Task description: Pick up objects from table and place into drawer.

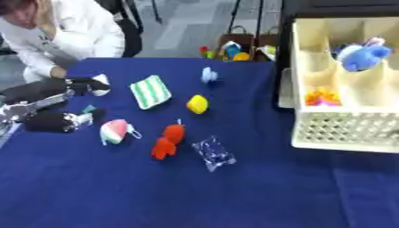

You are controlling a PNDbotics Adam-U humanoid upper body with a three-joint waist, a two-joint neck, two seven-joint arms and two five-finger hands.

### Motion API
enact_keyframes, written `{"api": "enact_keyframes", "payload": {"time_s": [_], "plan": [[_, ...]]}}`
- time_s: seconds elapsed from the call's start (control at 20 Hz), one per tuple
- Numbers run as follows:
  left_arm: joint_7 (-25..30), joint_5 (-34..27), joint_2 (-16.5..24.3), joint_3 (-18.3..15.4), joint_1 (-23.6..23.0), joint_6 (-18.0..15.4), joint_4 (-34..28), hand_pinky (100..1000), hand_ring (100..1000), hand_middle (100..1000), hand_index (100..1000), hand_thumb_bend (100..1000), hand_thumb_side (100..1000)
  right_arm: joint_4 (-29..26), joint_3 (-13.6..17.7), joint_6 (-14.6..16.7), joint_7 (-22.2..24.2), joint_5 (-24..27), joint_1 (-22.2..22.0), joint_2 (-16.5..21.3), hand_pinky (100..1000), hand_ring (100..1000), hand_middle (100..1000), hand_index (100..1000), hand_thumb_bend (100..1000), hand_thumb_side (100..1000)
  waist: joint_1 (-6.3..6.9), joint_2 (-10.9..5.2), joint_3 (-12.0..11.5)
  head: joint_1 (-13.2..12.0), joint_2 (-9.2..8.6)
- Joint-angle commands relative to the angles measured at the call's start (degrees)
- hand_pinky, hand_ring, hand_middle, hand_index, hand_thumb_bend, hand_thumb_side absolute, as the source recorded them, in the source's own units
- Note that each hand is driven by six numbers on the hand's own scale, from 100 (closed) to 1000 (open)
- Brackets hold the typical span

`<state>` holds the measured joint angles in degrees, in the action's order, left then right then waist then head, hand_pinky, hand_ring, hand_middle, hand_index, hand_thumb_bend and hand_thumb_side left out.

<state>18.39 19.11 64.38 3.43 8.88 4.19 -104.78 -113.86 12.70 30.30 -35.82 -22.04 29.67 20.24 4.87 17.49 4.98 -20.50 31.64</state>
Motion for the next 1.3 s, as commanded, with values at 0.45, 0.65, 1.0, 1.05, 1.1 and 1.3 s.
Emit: {"api": "enact_keyframes", "payload": {"time_s": [0.45,0.65,1.0,1.05,1.1,1.3], "plan": [[2.7,2.2,0.1,1.3,2.1,0.5,4.8,835,953,937,1000,336,909,-0.7,0.0,0.4,-0.9,0.4,0.6,0.4,631,640,637,750,100,808,-0.06,-0.44,0.5,-0.8,-0.89],[3.4,3.8,-0.5,2.1,2.9,-0.2,6.4,833,953,938,1000,305,924,-0.7,-0.1,0.4,-0.9,0.4,0.6,0.3,631,640,637,749,100,807,-0.02,-0.36,0.7,-1.1,-0.99],[3.2,6.1,-2.2,2.8,5.1,-1.8,11.3,816,941,917,1000,285,866,-0.7,-0.2,0.6,-1.2,0.6,0.9,0.2,632,641,636,748,100,805,0.12,-0.02,1.6,-1.8,-1.44],[3.2,6.6,-2.5,3.0,5.4,-1.9,11.8,810,938,913,1000,278,826,-0.7,-0.2,0.6,-1.2,0.6,0.9,0.2,632,641,636,748,100,805,0.15,0.05,1.7,-1.9,-1.48],[3.2,7.2,-2.7,3.1,5.6,-2.0,12.3,808,937,913,1000,280,812,-0.7,-0.3,0.6,-1.2,0.6,0.9,0.2,632,641,636,748,100,805,0.19,0.14,1.8,-2.0,-1.55],[3.5,8.7,-3.8,3.8,6.3,-2.4,14.2,802,935,910,1000,284,793,-0.7,-0.3,0.6,-1.4,0.7,1.1,0.1,633,641,635,747,100,810,0.27,0.50,2.2,-2.4,-1.88]]}}
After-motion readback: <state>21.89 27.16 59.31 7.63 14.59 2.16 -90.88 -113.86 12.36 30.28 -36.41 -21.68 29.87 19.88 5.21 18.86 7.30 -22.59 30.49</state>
